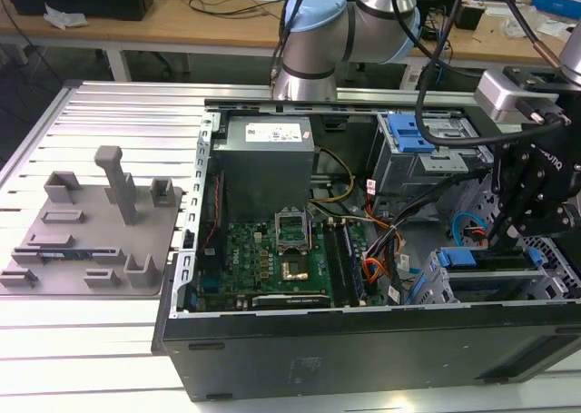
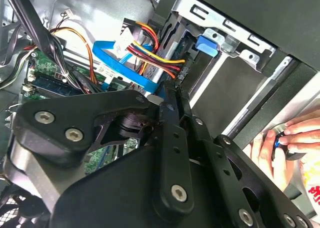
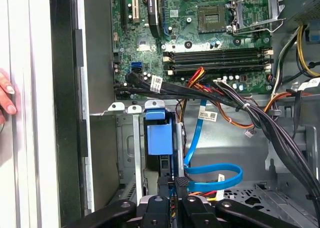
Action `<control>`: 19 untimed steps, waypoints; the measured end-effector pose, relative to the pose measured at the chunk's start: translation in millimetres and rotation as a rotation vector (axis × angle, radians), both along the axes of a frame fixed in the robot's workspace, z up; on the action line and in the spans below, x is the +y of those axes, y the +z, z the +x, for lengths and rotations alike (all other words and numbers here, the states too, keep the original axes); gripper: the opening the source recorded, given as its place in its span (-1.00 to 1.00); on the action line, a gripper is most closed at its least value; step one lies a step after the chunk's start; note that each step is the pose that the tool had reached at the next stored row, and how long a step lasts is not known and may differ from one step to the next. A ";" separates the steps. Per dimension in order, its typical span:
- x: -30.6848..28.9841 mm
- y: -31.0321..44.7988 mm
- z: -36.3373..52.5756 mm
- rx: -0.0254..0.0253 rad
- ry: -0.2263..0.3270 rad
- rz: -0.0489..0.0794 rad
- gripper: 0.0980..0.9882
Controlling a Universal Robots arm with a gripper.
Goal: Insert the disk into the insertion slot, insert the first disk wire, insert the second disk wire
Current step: 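Insert the second disk wire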
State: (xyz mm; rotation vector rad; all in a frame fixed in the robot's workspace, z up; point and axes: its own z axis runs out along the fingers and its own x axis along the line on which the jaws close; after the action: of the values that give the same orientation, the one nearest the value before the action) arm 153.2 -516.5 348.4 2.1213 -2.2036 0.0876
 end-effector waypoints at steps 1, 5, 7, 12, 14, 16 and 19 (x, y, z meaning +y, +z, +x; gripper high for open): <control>0.0 -0.1 0.2 0.0000 0.000 0.000 -0.86; 0.0 -0.6 0.4 0.0000 0.000 0.000 -0.86; 0.0 -1.1 0.4 0.0000 0.000 0.000 -0.86; 0.0 -3.1 1.2 0.0005 0.000 0.000 -0.86; 0.0 -3.8 1.3 0.0007 0.000 0.000 -0.86; 0.0 -4.7 1.4 0.0008 0.000 0.000 -0.86; 0.1 -6.0 1.4 0.0007 0.000 0.000 -0.86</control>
State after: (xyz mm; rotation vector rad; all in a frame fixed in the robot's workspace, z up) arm 154.6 -516.5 342.4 2.1209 -2.2032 0.0867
